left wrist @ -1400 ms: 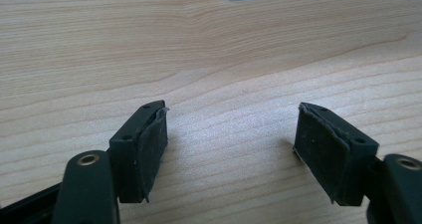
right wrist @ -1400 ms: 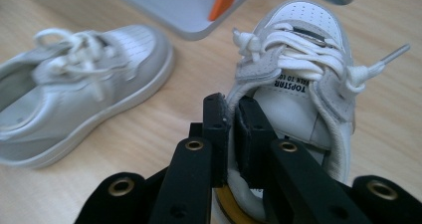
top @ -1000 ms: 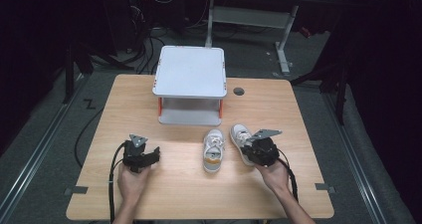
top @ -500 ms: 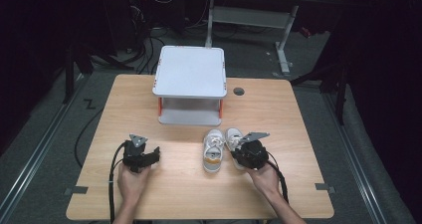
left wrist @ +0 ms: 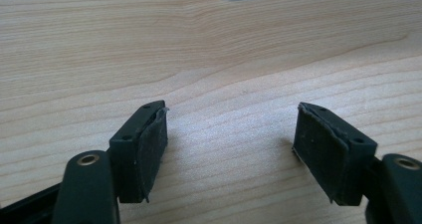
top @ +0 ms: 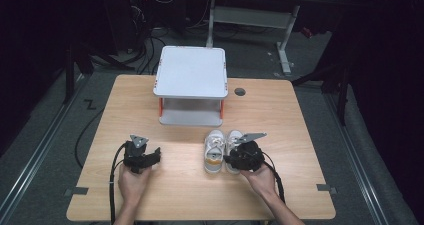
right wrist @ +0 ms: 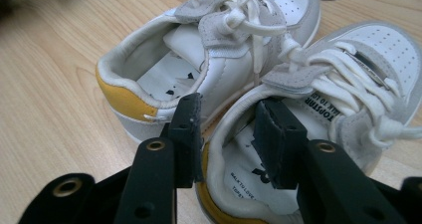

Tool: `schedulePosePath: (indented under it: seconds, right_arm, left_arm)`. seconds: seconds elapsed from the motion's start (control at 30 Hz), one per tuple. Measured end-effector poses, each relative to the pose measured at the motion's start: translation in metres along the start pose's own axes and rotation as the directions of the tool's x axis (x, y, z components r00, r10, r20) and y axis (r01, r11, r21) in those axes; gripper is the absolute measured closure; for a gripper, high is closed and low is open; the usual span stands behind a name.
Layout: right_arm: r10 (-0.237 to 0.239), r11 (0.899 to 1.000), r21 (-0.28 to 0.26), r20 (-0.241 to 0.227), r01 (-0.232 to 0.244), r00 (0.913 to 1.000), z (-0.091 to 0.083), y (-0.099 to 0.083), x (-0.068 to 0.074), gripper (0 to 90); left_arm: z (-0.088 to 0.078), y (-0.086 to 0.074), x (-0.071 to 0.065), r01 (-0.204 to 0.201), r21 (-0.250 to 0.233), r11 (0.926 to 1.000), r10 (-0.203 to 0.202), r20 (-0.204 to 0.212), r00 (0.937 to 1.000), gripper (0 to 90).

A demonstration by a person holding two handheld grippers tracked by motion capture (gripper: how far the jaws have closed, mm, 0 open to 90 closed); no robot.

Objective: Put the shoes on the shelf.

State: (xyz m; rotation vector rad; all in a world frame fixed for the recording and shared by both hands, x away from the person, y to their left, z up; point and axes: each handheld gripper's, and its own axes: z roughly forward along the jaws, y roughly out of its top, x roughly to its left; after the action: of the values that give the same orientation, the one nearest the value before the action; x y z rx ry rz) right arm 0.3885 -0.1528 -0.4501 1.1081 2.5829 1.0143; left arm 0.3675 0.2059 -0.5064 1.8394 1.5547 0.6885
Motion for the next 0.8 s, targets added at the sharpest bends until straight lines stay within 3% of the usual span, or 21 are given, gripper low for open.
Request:
schedulePosePath:
  seconds: [0.2,0.3,0.4,0.43,0.53,0.6,0.67,0.8]
  right_arm:
    - [0.010,1.000,-0.027,-0.019,-0.011,0.9998,-0.005,-0.003,-0.002,53.1]
    - [0.026,0.997,-0.073,-0.040,-0.029,0.9988,-0.014,-0.007,-0.004,52.1]
    - [0.038,0.988,-0.150,-0.029,-0.041,0.9989,-0.031,-0.013,-0.012,51.2]
    - [0.038,0.988,-0.150,-0.029,-0.041,0.9989,-0.031,-0.013,-0.012,51.2]
    - [0.069,0.973,-0.221,0.017,-0.064,0.9975,-0.042,-0.021,-0.025,49.4]
    - [0.127,0.955,-0.276,0.057,-0.107,0.9903,-0.047,-0.030,-0.042,48.2]
    - [0.143,0.952,-0.285,0.080,-0.115,0.9865,-0.048,-0.034,-0.048,47.8]
    - [0.214,0.947,-0.276,0.166,-0.163,0.9627,-0.042,-0.048,-0.074,46.6]
  left_arm:
    - [0.000,0.000,0.000,-0.003,0.002,1.0000,0.003,-0.002,1.0000,29.4]
    - [0.000,0.000,0.000,-0.003,0.001,1.0000,0.003,-0.003,1.0000,29.4]
    - [0.000,0.000,0.000,-0.002,0.001,1.0000,0.002,-0.002,1.0000,29.5]
    - [0.000,0.000,0.000,-0.002,0.001,1.0000,0.002,-0.002,1.0000,29.5]
    - [0.000,0.000,0.000,-0.002,0.001,1.0000,0.002,-0.002,1.0000,29.6]
    - [0.000,0.000,0.000,-0.001,0.001,1.0000,0.001,-0.001,1.0000,29.7]
    - [0.000,0.000,0.000,-0.001,0.001,1.0000,0.001,-0.001,1.0000,29.8]
    - [0.000,0.000,0.000,0.014,0.000,0.9999,-0.014,-0.011,0.9998,29.6]
